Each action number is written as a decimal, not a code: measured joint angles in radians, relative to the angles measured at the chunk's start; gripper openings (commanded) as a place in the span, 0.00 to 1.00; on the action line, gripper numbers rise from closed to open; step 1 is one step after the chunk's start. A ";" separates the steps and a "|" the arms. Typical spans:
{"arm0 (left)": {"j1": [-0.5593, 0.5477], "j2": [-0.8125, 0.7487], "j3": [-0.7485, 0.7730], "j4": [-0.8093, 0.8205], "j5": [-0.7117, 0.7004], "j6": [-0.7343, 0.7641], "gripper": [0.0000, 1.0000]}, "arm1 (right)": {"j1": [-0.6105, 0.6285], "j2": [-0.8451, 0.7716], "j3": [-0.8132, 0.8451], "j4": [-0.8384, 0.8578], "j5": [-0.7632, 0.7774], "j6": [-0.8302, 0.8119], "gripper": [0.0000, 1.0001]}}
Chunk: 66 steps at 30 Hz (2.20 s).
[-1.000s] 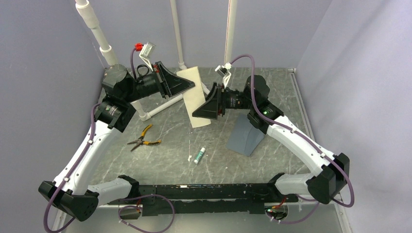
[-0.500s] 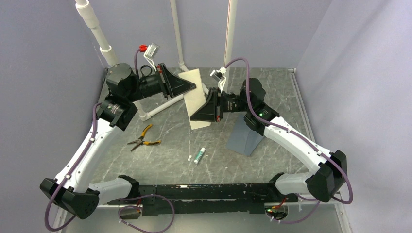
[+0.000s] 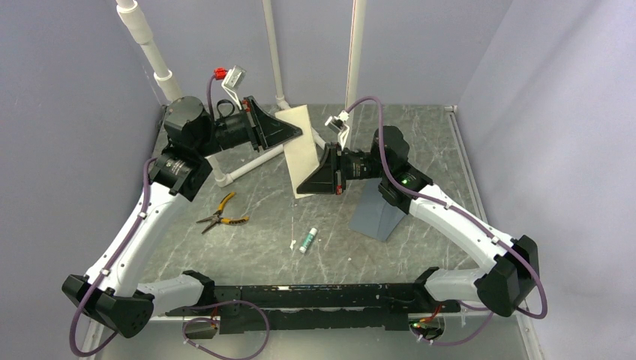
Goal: Place the letter into the envelope and seal it
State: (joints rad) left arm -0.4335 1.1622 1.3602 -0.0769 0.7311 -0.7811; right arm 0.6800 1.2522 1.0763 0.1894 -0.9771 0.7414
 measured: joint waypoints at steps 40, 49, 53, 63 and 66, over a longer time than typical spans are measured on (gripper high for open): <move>-0.010 -0.121 -0.285 0.158 0.177 -0.036 0.11 | 0.003 -0.004 0.029 0.051 0.079 0.062 0.00; -0.013 -0.109 -0.261 0.145 0.095 -0.026 0.17 | 0.002 -0.013 -0.006 0.044 0.069 0.055 0.00; -0.013 -0.067 -0.213 0.175 0.080 -0.028 0.04 | 0.003 -0.035 -0.041 0.040 0.050 0.051 0.00; 0.014 -0.005 -0.138 0.123 0.127 -0.021 0.14 | -0.001 -0.106 -0.082 0.029 0.062 0.005 0.00; 0.072 -0.002 -0.126 0.149 0.137 -0.037 0.08 | 0.000 -0.128 -0.106 -0.009 0.046 -0.018 0.00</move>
State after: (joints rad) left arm -0.3611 1.1606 1.2339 0.0719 0.8680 -0.8177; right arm 0.6804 1.1240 0.9703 0.1806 -0.9310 0.7238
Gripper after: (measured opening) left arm 0.135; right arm 0.010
